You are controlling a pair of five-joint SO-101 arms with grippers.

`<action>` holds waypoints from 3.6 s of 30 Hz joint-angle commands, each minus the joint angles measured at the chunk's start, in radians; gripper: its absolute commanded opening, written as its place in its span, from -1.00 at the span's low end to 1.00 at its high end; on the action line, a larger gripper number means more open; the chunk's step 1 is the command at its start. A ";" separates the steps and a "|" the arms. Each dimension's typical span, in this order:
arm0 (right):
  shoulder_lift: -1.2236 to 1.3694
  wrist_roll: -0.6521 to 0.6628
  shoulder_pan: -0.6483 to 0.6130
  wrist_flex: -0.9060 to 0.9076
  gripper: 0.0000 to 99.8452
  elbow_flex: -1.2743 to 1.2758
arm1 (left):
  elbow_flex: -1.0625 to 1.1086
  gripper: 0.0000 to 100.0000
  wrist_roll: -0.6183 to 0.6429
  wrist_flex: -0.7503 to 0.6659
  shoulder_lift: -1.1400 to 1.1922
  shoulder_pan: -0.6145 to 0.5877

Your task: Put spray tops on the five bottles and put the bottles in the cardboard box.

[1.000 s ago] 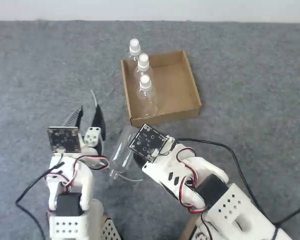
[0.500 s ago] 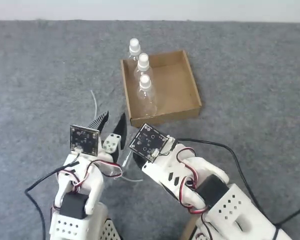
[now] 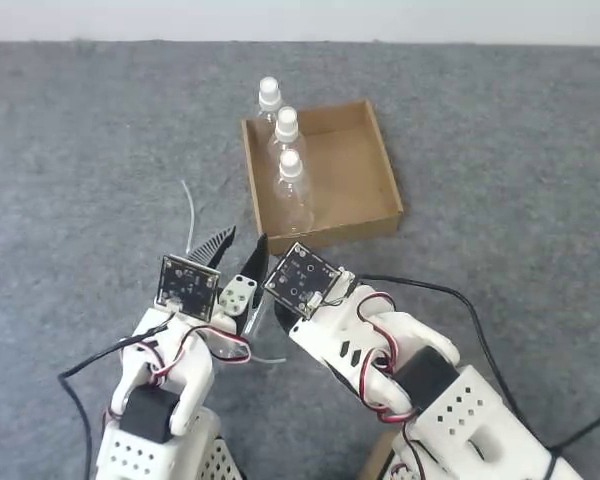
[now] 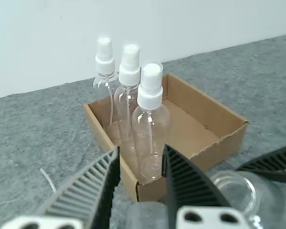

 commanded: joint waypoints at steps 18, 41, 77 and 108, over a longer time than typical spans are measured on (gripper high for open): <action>-0.039 -0.005 0.064 -0.024 -0.93 -0.018 | -0.153 -0.72 -0.003 0.141 -0.015 -0.049; -0.038 -0.008 0.203 -0.077 -0.93 -0.015 | -0.360 -0.71 -0.193 0.459 -0.009 -0.316; -0.035 -0.008 0.232 -0.081 -0.93 -0.015 | -0.547 -0.62 -0.043 0.446 0.865 -0.560; -0.038 -0.006 0.232 -0.081 -0.93 -0.015 | -0.636 -0.62 0.267 0.377 1.424 -0.560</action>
